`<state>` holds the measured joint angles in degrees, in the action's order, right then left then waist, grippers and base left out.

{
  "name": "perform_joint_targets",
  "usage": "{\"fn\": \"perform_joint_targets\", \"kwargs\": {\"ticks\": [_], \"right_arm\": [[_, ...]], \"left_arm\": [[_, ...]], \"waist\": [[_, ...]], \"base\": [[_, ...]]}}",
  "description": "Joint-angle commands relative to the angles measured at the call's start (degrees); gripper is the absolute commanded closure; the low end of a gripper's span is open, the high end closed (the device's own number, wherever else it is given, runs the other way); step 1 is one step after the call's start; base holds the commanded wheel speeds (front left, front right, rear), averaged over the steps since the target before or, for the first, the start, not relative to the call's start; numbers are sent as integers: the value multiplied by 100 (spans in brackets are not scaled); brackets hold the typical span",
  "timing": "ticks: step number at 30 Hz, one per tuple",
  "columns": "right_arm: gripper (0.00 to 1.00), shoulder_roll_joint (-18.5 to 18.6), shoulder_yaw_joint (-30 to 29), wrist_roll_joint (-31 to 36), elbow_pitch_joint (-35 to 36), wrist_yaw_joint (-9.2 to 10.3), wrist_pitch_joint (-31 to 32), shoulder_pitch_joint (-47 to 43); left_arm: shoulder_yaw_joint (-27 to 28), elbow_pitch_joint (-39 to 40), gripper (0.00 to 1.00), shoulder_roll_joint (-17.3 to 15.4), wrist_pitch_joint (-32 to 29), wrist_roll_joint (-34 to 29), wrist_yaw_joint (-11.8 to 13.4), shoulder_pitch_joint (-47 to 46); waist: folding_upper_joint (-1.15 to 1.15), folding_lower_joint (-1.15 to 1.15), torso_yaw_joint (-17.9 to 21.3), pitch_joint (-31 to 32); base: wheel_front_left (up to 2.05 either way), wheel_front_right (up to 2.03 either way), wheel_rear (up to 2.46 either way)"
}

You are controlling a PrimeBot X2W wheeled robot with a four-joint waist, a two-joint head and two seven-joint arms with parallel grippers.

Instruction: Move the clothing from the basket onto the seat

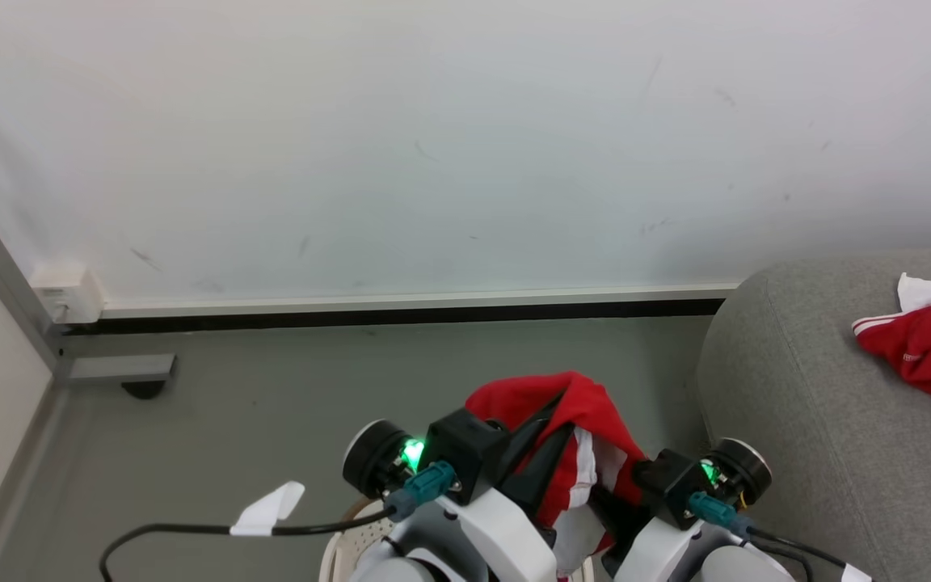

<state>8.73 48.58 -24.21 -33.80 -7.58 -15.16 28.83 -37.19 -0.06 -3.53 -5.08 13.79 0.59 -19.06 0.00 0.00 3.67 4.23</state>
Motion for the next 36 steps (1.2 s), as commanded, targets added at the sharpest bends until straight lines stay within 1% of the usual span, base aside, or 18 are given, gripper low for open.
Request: {"fn": "perform_joint_targets", "kwargs": {"ticks": [1,5,8,9,10,15,20,31,36], "right_arm": [[100,41,-18,-96,-5,16,3,35],[100,149,-173,-264,54,16,2,-11],[100,208,-333,-387,107,16,2,-85],[100,229,-398,-426,114,16,2,-105],[100,261,-478,-449,111,16,2,-113],[100,351,-911,-649,125,16,2,-212],[100,492,-1240,-570,189,16,2,-146],[100,782,-1716,-557,502,16,1,-173],[100,874,-1867,-601,593,16,2,-223]], "left_arm": [[36,-51,100,-2,19,13,46,-46],[110,-182,100,-93,62,-31,140,-2],[146,-288,57,-127,137,-23,185,31],[149,-326,25,-134,165,-41,204,32],[141,-374,0,-131,200,-63,212,31],[53,-645,0,-87,379,42,145,54],[-5,-857,0,-53,499,128,135,41],[-147,-1112,0,1,614,261,158,-83],[-241,-1154,0,12,648,309,144,-153]], "waist": [[0,0,8,-10],[0,0,53,-36],[0,0,93,-55],[0,0,106,-63],[0,0,117,-74],[0,0,238,-130],[0,0,482,-202],[0,0,1307,-377],[0,0,1606,-494]], "base": [[0,0,0],[0,0,0],[0,0,0],[0,0,0],[0,0,0],[0,0,0],[0,0,0],[0,0,0],[0,0,0]]}}
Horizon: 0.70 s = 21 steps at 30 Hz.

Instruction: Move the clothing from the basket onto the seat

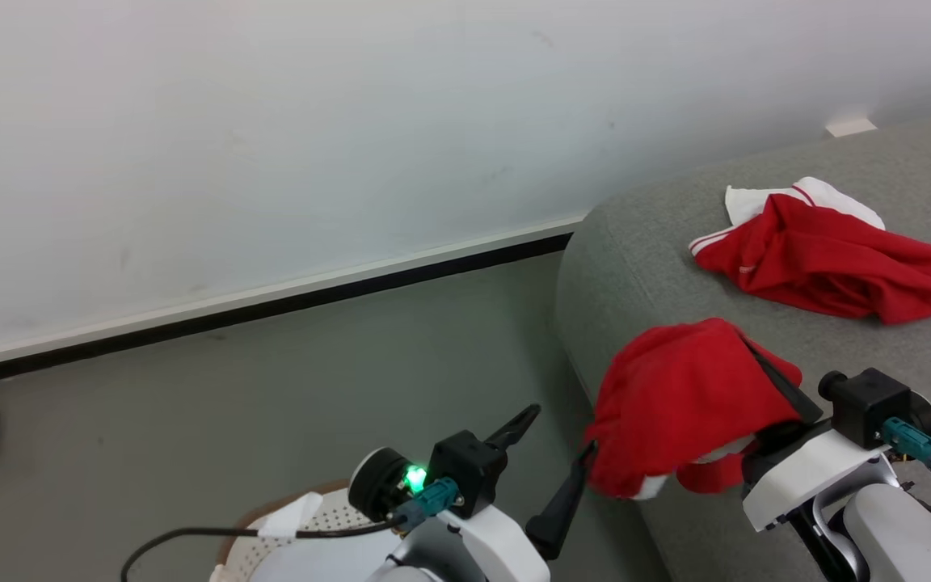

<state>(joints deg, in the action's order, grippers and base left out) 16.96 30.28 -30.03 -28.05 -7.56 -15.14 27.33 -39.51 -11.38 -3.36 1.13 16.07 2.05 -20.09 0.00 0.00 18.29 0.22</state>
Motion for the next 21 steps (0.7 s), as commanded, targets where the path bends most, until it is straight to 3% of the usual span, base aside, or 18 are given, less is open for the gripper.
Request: {"fn": "perform_joint_targets", "kwargs": {"ticks": [1,6,12,21], "right_arm": [[100,56,-71,-18,25,15,1,-65],[100,77,-262,-44,36,15,21,14],[100,170,-616,-63,74,15,76,396],[100,699,-1427,-119,-242,15,331,2020]], "left_arm": [[-19,-22,0,-4,30,99,-3,-64],[-86,-14,0,3,12,79,33,-171],[-121,-6,0,-44,-47,-95,-1,-542],[68,-48,0,-131,-92,-414,93,-1482]], "waist": [[0,0,192,-122],[0,0,326,-340],[0,0,224,-977],[0,0,-142,-2300]], "base": [[0,0,0],[0,0,0],[0,0,0],[0,0,0]]}}
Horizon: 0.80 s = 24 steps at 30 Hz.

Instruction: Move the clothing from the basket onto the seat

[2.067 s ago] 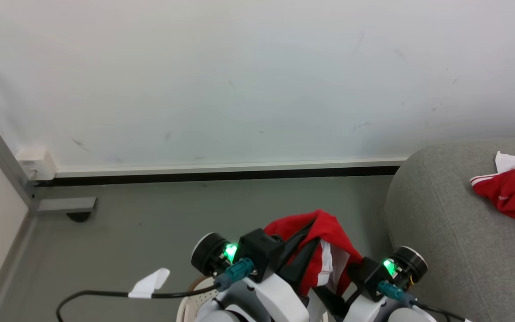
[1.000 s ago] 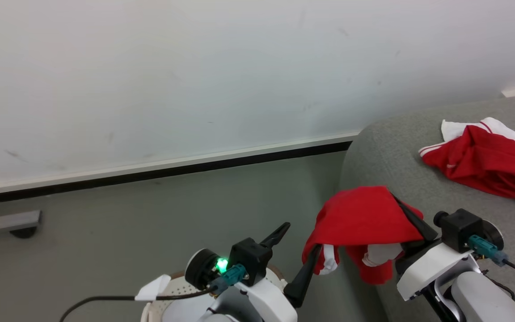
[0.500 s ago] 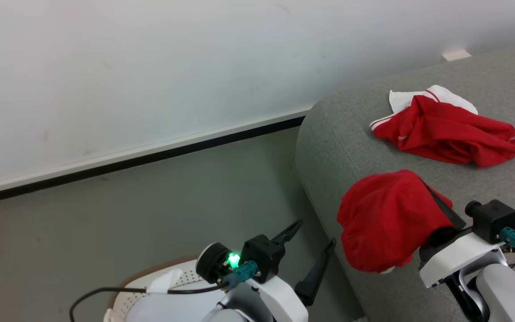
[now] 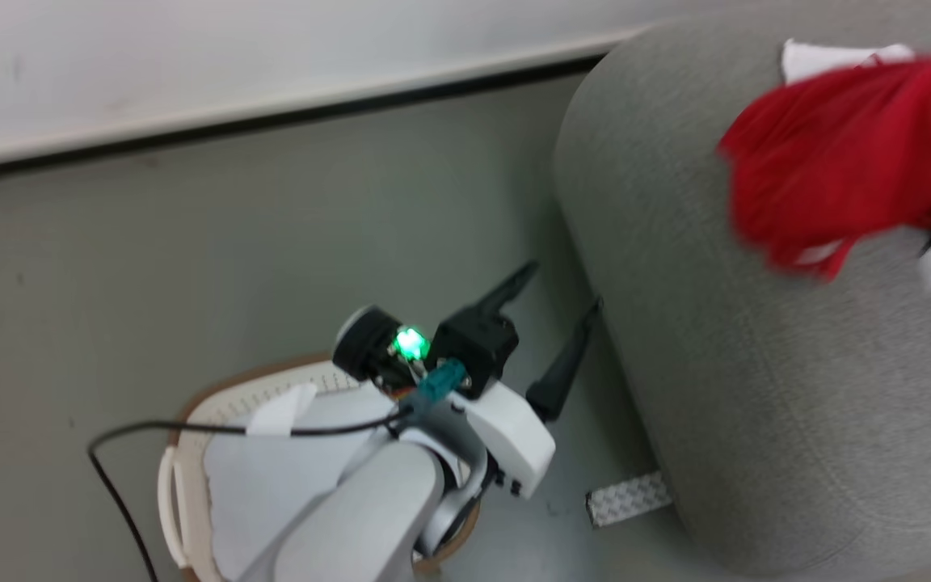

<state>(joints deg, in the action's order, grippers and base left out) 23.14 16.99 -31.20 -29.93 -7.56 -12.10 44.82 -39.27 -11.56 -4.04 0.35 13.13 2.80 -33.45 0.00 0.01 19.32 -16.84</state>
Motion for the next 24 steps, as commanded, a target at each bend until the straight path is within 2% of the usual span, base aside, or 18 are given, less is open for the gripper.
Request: {"fn": "perform_joint_targets", "kwargs": {"ticks": [1,5,11,12,16,22,23,24], "right_arm": [[100,187,-232,-19,-123,15,71,518],[100,651,-798,-6,-489,15,267,1468],[100,1363,-1697,366,-1511,15,335,2509],[100,1363,-1697,366,-1511,15,335,2509],[100,1476,-2126,749,-2420,15,84,2631],[100,1042,-2684,1060,-3573,15,-266,2352],[96,988,-2721,1135,-3655,15,-280,2281],[73,934,-2731,1240,-3703,15,-301,2197]], "left_arm": [[79,-39,0,-70,-12,-117,27,-258],[179,-65,0,-129,-24,-244,97,-663],[302,-37,0,-175,95,-367,146,-1130],[302,-37,0,-175,95,-367,146,-1130],[357,9,0,-186,191,-387,191,-1317],[400,-47,0,-251,349,-361,218,-1345],[402,-59,0,-276,355,-326,198,-1316],[407,-83,0,-324,383,-364,229,-1297]], "waist": [[0,-1,-279,-735],[0,-1,-402,-1229],[0,-1,-568,-1855],[0,-1,-568,-1855],[0,-1,-655,-2158],[0,-1,-681,-2260],[0,-1,-676,-2244],[0,-1,-670,-2218]], "base": [[0,0,0],[0,0,0],[0,0,0],[0,0,0],[0,0,0],[0,0,0],[0,0,0],[0,0,0]]}}
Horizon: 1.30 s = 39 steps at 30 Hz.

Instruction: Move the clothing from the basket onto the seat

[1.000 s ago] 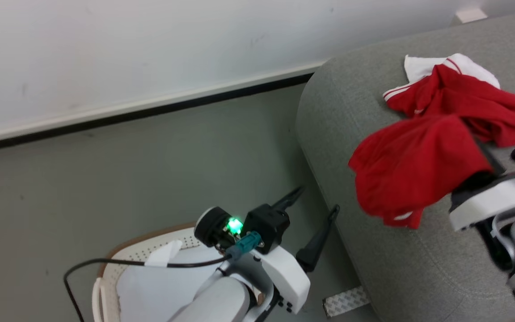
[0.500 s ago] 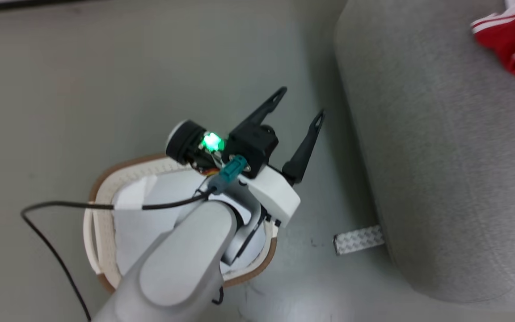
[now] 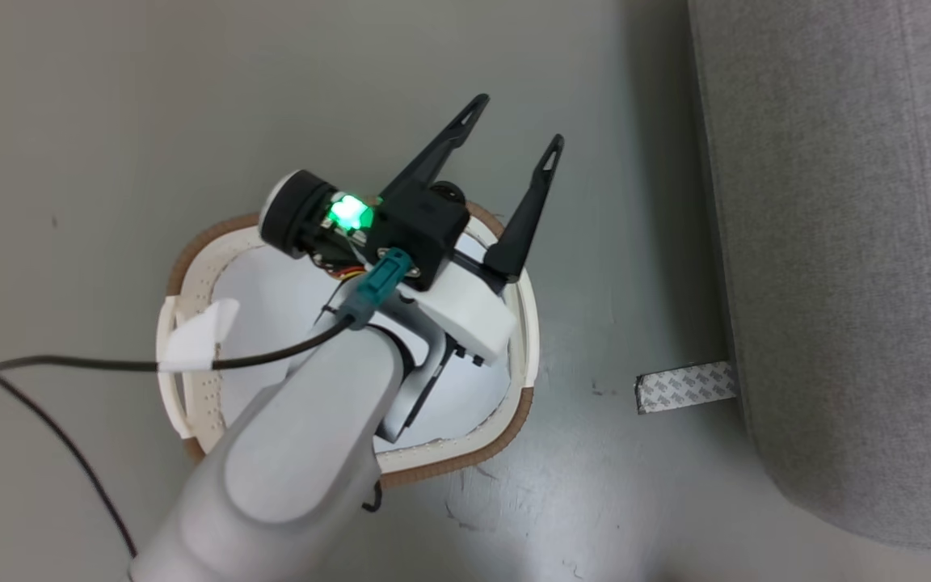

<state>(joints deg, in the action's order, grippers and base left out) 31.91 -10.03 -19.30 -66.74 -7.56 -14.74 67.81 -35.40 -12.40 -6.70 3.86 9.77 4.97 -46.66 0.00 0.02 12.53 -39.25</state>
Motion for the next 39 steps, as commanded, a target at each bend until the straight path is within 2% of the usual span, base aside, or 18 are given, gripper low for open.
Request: {"fn": "perform_joint_targets", "kwargs": {"ticks": [1,2,7,19,27,33,39], "right_arm": [[52,-51,-40,87,1,15,-48,-161],[0,-168,-140,13,139,15,-43,-199],[0,-493,-344,151,789,15,-36,-925],[0,-1288,28,798,2910,15,-39,-3120],[0,-2043,-26,1174,4113,15,-38,-4731],[0,-2462,370,1271,4519,15,-39,-5816],[0,-2741,561,1273,4680,15,-39,-6387]], "left_arm": [[40,-14,0,-74,65,-12,17,57],[64,-36,0,-106,98,27,30,103],[218,-161,0,-265,331,211,70,390],[637,-638,0,-487,857,780,353,1564],[987,-1018,0,-381,1104,1146,481,2474],[1322,-1058,0,-356,1129,1246,556,3261],[1782,-832,0,-332,1129,1169,575,4001]], "waist": [[0,-2,16,61],[0,-2,37,115],[0,-2,154,515],[0,-2,192,2100],[0,-2,-305,3203],[0,-2,-657,3824],[0,-2,-841,4071]], "base": [[0,0,0],[0,0,0],[0,0,0],[0,0,0],[0,0,0],[0,0,0],[0,0,0]]}}
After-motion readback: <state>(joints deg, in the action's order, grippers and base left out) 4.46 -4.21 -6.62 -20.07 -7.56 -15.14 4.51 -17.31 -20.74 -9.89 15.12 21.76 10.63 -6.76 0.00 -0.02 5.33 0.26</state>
